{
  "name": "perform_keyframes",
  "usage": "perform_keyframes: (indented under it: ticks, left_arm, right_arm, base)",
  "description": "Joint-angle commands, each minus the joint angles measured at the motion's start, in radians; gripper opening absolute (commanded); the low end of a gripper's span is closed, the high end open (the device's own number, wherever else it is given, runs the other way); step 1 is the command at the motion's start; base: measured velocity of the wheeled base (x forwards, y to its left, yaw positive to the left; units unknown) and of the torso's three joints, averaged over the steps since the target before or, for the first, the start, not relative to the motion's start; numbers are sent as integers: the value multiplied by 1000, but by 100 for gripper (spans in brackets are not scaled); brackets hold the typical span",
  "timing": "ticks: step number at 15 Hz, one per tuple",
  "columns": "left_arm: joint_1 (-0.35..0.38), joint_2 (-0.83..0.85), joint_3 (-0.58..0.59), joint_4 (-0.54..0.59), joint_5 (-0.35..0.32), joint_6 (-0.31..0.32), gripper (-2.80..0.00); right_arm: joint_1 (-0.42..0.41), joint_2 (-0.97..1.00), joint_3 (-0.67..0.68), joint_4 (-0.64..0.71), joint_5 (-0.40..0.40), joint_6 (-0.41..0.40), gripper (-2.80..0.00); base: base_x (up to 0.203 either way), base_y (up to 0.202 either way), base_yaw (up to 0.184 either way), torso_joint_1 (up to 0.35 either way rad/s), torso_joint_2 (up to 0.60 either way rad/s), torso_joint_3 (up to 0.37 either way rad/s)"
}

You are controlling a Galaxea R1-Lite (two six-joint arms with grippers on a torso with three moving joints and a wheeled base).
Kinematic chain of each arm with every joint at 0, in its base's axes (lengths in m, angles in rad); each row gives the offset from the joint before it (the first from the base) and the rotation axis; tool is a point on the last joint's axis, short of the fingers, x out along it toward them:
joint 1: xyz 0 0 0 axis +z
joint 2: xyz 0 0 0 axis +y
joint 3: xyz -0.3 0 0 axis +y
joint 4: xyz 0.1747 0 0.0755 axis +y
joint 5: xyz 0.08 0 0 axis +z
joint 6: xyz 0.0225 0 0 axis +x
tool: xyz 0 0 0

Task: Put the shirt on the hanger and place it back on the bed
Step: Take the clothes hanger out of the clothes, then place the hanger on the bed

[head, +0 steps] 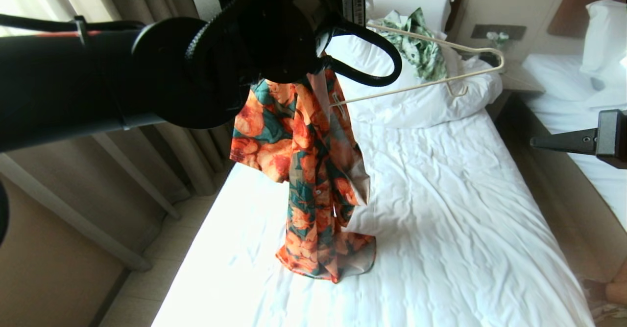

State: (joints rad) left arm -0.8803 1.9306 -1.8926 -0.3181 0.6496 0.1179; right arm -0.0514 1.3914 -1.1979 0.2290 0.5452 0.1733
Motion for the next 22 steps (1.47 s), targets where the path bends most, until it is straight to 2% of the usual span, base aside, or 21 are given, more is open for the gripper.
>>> perform_keyframes:
  ticks: [1,4,6,7,8,11,13,16,19,22]
  left_arm:
    - [3,3,7,15,3,-128,-280]
    - [4,-14,19,138,-30,-443,-280]
    - [24,-40,33,226,-126,-630,-280]
    - [45,-47,48,262,-179,-684,-280]
    - [67,-46,78,271,-213,-705,-280]
    - [116,-6,166,275,-269,-700,-280]
    - [141,69,226,267,-273,-612,-280]
    - [177,209,259,231,-262,-522,-280]
    - [193,351,264,230,-208,-423,-280]
    - [196,495,263,244,-197,-403,-280]
  right_arm:
    - [-11,-5,-2,1,2,1,-280]
    - [-46,-9,0,2,1,1,-280]
    - [-79,-25,10,5,2,2,-280]
    - [-84,-30,23,4,2,1,-280]
    - [-85,-35,34,3,2,0,-280]
    - [-84,-31,44,4,3,0,-280]
    - [-81,-48,81,9,8,0,-280]
    - [-80,-103,138,3,48,-3,-280]
    - [-79,-120,142,4,61,-3,-280]
    - [-80,-175,161,5,77,-5,-280]
  base:
    - [0,0,0,0,0,0]
    - [0,0,0,0,0,0]
    - [0,0,0,0,0,0]
    - [0,0,0,0,0,0]
    - [0,0,0,0,0,0]
    - [0,0,0,0,0,0]
    - [0,0,0,0,0,0]
    - [0,0,0,0,0,0]
    - [0,0,0,0,0,0]
    - [0,0,0,0,0,0]
